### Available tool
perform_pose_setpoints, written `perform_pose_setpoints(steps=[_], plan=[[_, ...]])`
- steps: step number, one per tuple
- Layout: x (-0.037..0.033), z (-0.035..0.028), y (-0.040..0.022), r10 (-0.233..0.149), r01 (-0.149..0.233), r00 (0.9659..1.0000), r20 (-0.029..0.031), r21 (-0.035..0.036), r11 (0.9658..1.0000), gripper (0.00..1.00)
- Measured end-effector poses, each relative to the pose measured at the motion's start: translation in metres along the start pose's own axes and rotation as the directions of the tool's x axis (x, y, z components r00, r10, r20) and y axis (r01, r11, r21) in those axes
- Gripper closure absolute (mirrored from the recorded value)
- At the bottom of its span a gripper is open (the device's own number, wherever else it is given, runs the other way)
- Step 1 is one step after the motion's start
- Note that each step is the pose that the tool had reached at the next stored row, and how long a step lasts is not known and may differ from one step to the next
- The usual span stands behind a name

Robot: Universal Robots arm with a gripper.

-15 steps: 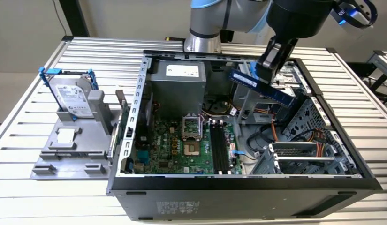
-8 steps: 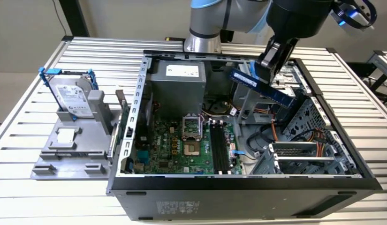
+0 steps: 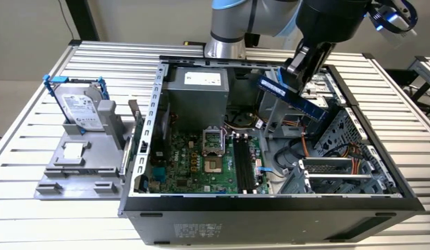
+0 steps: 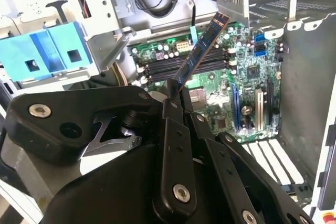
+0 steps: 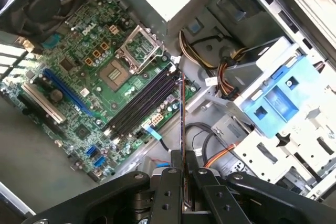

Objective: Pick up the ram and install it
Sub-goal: 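Insert the ram into the slot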

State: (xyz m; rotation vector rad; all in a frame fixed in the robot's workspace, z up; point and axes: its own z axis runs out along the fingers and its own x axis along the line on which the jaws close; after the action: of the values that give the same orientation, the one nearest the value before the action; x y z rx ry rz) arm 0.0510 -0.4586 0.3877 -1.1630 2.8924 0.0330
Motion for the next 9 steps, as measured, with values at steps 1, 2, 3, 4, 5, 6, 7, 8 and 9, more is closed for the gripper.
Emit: perform_pose_setpoints(steps=[1,2,3,4,5,6,7,8,9], plan=[[0.0,0.0,0.0,0.01,-0.01,0.9999,0.0001,0.0003,0.9999,1.0],[0.0,0.0,0.0,0.02,-0.02,0.9998,0.0001,0.0006,0.9998,1.0],[0.0,0.0,0.0,0.029,-0.029,0.9996,0.0003,0.0009,0.9996,1.0],[0.0,0.0,0.0,0.038,-0.038,0.9993,0.0004,0.0012,0.9993,1.0],[0.0,0.0,0.0,0.048,-0.048,0.9988,0.0006,0.0014,0.9988,1.0],[0.0001,0.0,0.0,0.057,-0.057,0.9983,0.0006,0.0017,0.9983,1.0],[0.0001,0.0,0.0001,0.066,-0.066,0.9978,0.0008,0.002,0.9978,1.0],[0.0001,0.0,0.0,0.075,-0.075,0.9972,0.0008,0.0023,0.9972,1.0],[0.0001,0.0,0.0001,0.084,-0.084,0.9964,0.001,0.0025,0.9964,1.0]])
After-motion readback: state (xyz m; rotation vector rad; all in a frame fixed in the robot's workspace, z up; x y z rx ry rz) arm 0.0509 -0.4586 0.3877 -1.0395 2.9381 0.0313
